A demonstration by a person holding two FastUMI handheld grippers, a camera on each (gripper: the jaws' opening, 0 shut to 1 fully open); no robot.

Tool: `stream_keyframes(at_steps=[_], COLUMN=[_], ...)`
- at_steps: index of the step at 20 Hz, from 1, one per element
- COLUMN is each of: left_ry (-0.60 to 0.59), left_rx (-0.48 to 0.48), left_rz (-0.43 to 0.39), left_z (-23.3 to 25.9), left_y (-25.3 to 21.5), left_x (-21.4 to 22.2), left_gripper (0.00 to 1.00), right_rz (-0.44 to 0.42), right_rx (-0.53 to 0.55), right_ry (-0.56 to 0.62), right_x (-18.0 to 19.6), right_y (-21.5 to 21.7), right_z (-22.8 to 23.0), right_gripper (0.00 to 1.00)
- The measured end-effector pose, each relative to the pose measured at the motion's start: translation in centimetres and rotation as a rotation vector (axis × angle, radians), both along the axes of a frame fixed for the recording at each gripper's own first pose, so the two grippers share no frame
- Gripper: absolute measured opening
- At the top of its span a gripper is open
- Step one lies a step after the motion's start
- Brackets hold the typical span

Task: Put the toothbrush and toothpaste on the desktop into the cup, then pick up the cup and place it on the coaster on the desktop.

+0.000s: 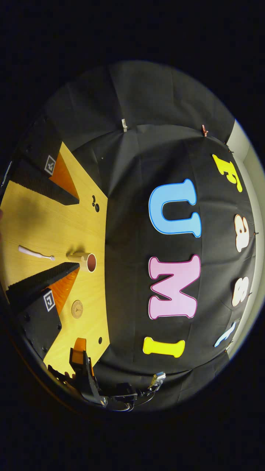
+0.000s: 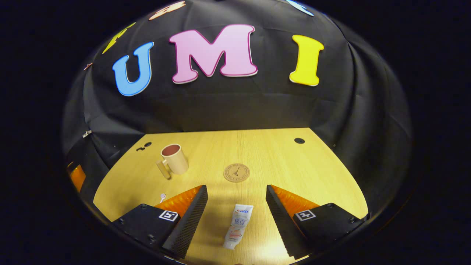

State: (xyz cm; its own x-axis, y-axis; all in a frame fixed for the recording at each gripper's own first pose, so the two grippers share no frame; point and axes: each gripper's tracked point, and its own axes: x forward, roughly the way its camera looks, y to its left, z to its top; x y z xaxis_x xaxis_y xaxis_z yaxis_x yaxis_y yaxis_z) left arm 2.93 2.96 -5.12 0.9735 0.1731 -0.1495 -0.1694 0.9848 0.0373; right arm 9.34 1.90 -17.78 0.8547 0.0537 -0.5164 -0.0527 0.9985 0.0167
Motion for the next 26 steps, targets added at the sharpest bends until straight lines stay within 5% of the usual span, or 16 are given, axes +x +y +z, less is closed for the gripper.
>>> stream_keyframes(at_steps=[20, 26], left_ry=[0.139, 0.146], left_rx=[0.008, 0.013], left_rz=[0.037, 0.024], left_z=[-4.7, -5.0], left_y=[-0.8, -0.9], left_x=[0.6, 0.1], left_gripper=[0.97, 0.97], right_rz=[-0.036, -0.047], right_rx=[-0.034, -0.063], right_ry=[0.471, 0.52], right_x=[-2.5, -3.2], right_y=[-0.8, -1.0], right_z=[-15.2, -16.6], right_gripper=[0.98, 0.86])
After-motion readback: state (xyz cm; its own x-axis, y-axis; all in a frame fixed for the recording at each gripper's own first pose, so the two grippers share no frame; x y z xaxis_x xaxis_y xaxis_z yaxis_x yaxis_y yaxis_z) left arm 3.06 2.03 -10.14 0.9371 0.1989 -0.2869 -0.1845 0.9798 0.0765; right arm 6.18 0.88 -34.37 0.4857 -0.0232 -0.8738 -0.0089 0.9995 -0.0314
